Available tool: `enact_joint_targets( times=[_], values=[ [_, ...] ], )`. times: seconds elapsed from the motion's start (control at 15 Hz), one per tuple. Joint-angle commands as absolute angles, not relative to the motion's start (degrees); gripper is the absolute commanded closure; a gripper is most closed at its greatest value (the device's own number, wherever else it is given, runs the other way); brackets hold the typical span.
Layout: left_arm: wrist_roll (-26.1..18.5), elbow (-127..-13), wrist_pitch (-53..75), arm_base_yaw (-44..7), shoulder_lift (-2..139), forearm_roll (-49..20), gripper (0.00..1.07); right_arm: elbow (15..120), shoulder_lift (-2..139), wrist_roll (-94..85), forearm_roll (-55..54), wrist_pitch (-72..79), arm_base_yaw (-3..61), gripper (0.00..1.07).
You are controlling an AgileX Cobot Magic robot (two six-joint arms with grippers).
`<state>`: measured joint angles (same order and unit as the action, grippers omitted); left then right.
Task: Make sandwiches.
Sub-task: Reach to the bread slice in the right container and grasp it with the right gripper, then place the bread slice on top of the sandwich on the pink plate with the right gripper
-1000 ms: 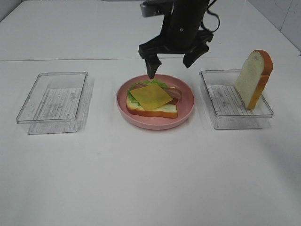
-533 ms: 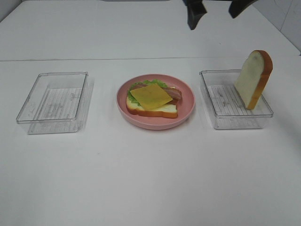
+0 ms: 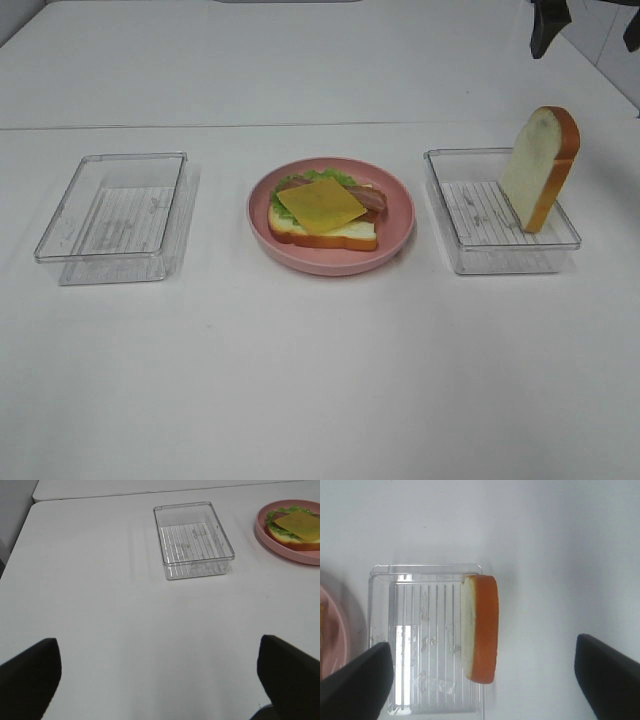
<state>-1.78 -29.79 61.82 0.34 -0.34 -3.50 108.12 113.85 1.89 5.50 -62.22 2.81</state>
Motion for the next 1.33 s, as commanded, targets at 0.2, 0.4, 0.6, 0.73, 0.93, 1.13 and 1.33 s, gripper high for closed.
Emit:
enact_joint_targets(
  times=[0.2, 0.4, 0.6, 0.73, 0.93, 1.13, 1.33],
  values=[
    [-1.9, -29.7, 61.6, 0.5, -1.1, -4.0, 0.06, 108.1, 120.5, -1.3, -0.6, -61.1, -0.3, 0.12],
    [-1.9, -29.7, 61.6, 0.5, -1.1, -4.0, 0.06, 108.1, 124.6, -1.3, -1.4, -60.3, -0.2, 0.12],
    [-1.9, -29.7, 61.6, 0.5, -1.1, -4.0, 0.06, 108.1, 128.0, -0.3, -1.4, -59.2, -0.2, 0.19],
    [-1.9, -29.7, 61.6, 0.5, -1.1, -4.0, 0.06, 108.1, 129.4, 0.0, -2.2, -59.2, -0.2, 0.5],
    [-1.9, -29.7, 61.6, 0.5, -1.1, -4.0, 0.06, 108.1, 129.6, -0.3, -3.9, -59.4, -0.2, 1.07],
    [-1.9, -29.7, 61.6, 0.5, -1.1, -4.0, 0.06, 108.1, 128.4, -0.5, -4.0, -60.6, -0.1, 1.07],
    [-1.9, -29.7, 61.6, 0.5, -1.1, -4.0, 0.06, 108.1, 123.9, -1.7, -4.1, -60.8, 0.0, 1.07]
  ],
)
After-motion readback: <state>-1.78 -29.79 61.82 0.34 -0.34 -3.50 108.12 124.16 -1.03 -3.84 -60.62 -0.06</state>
